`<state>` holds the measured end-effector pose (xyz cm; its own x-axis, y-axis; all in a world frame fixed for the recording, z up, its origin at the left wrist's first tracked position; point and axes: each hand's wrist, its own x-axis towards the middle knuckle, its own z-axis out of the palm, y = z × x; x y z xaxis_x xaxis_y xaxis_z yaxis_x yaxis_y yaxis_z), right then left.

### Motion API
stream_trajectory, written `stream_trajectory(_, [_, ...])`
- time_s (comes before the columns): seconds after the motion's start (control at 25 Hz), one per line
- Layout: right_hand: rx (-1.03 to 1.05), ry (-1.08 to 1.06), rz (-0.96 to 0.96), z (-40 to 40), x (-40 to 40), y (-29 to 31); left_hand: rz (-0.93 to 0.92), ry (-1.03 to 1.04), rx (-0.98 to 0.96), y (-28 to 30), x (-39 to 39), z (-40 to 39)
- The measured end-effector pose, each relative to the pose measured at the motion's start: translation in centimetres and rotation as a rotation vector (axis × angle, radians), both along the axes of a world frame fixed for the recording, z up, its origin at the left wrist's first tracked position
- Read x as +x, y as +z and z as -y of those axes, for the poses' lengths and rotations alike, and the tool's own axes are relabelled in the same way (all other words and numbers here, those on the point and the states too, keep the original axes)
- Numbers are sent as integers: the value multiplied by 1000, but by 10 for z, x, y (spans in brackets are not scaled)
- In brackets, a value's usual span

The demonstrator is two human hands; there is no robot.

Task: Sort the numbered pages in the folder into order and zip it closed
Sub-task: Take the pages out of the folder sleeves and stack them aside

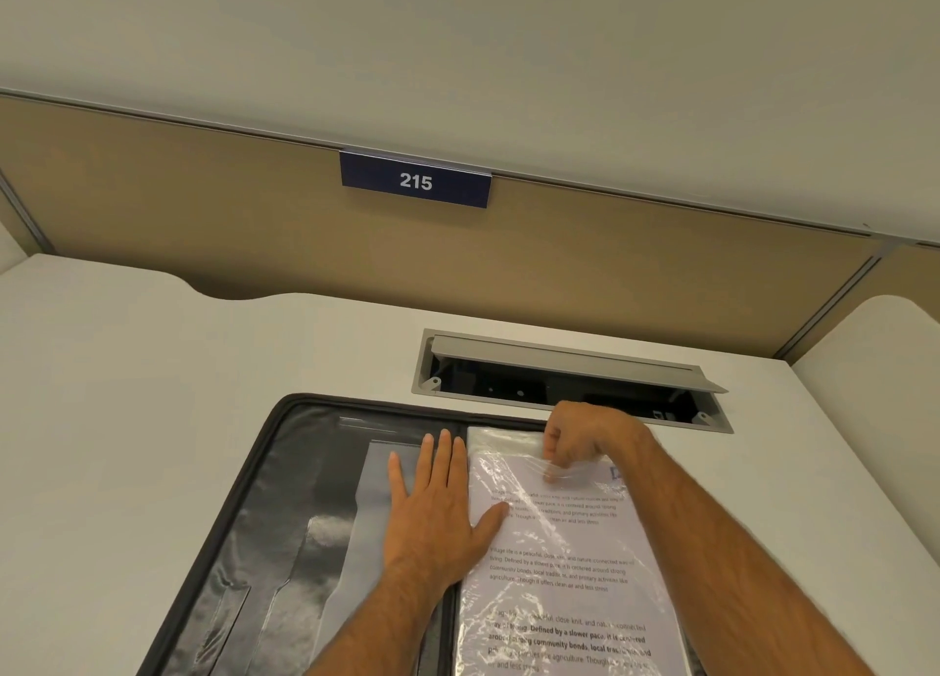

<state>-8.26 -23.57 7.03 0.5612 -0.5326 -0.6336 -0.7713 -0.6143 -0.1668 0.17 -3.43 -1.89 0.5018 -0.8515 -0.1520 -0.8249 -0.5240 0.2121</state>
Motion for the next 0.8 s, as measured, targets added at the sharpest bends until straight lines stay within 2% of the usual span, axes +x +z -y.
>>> stream_trajectory(0.08, [-33,19,5,0,0,-6,-26,-7,-1,0,0,0])
stream_trajectory(0.2, [-137,-1,136,4,1,-10,-40,-16,13,0,1,-1])
stream_trajectory(0.36, [-360,-23,314,12,7,-2,-44,-17,25,2,1,0])
stream_trajectory(0.6, [-683,55,537,35,23,20,-34,-16,37,6,-1,-2])
stream_trajectory(0.8, [-982,160,837,52,29,44,-45,-20,56,7,0,-1])
